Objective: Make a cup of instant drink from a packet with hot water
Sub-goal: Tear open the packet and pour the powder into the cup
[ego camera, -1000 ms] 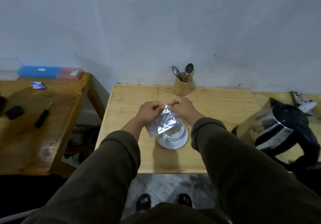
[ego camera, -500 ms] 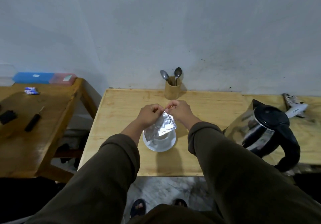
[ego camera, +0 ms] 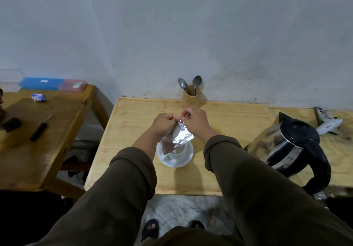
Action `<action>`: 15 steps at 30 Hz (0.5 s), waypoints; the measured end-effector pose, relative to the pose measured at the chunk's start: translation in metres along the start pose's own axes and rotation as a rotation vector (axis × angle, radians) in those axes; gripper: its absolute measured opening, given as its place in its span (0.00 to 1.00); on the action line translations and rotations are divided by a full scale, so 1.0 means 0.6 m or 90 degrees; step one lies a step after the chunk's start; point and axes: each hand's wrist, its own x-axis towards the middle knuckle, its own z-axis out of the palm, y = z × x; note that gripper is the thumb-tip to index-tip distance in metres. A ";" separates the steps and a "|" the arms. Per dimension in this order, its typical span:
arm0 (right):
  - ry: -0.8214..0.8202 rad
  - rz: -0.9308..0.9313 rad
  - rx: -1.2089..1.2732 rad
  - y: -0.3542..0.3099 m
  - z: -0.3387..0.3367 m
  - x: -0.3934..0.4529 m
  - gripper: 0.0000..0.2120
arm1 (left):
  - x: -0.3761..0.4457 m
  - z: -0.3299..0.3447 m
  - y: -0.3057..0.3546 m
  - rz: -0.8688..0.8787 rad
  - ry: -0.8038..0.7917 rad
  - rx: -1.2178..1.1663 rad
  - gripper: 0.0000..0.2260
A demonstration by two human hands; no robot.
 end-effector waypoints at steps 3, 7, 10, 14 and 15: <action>-0.004 -0.060 -0.020 -0.004 0.006 0.000 0.05 | -0.001 -0.004 0.001 -0.059 0.005 -0.053 0.16; -0.023 -0.037 -0.011 -0.002 0.009 0.001 0.04 | -0.002 -0.006 0.003 -0.074 0.000 -0.071 0.16; -0.062 -0.030 -0.015 -0.002 0.009 -0.003 0.04 | 0.005 -0.010 -0.002 -0.083 0.037 -0.053 0.14; -0.133 0.007 0.015 -0.004 0.011 -0.014 0.04 | 0.012 -0.016 -0.015 -0.084 0.060 -0.017 0.11; -0.148 0.013 0.017 -0.002 0.010 -0.016 0.04 | 0.013 -0.016 -0.019 -0.080 0.068 -0.009 0.11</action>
